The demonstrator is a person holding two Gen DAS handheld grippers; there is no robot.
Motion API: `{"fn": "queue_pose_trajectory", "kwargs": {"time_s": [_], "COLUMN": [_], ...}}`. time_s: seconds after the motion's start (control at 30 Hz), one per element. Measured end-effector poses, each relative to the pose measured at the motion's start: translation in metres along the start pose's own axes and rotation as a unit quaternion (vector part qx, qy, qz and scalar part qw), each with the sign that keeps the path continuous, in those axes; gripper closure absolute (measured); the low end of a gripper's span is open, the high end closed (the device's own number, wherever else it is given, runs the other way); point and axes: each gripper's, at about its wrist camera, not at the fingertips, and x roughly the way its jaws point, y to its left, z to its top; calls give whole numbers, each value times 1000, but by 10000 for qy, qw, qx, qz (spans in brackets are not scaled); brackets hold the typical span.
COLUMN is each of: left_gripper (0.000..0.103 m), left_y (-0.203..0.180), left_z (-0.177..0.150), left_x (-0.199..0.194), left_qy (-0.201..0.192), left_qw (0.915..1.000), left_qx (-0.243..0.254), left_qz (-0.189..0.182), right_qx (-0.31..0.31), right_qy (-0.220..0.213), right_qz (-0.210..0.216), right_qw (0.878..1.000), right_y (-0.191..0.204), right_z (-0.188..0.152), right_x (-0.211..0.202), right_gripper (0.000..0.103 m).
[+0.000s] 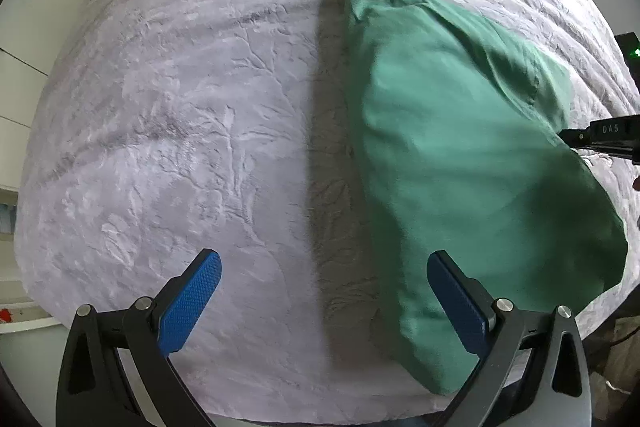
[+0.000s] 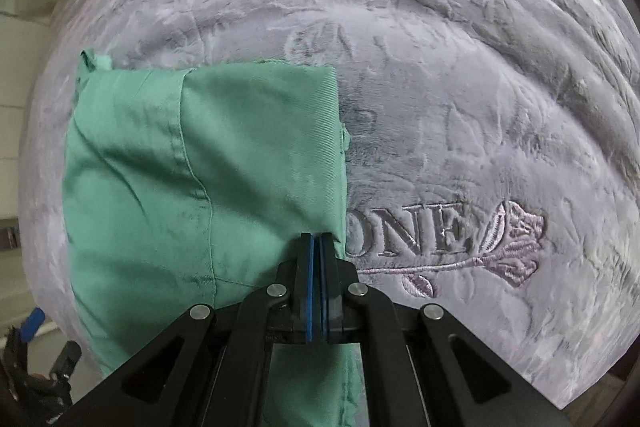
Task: Fold large clothes
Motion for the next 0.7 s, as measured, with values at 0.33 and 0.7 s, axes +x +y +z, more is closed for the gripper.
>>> {"fn": "queue_pose_trajectory", "kwargs": {"time_s": [0.33,0.7], "left_gripper": [0,0], "left_y": [-6,-12], "left_z": [5,5], "left_x": [2,-2], "left_qy": [116,202], "left_qw": [9999,9996], "left_qx": [120,174], "left_qz": [-35,4], "right_qx": [-62,176], "right_qy": [-107,-101], "right_qz": [0,-56], "right_qw": [9999,9998], "right_y": [3,-12], "right_z": [-13,-51], "right_x": [-18,-54], "right_gripper": [100,84]}}
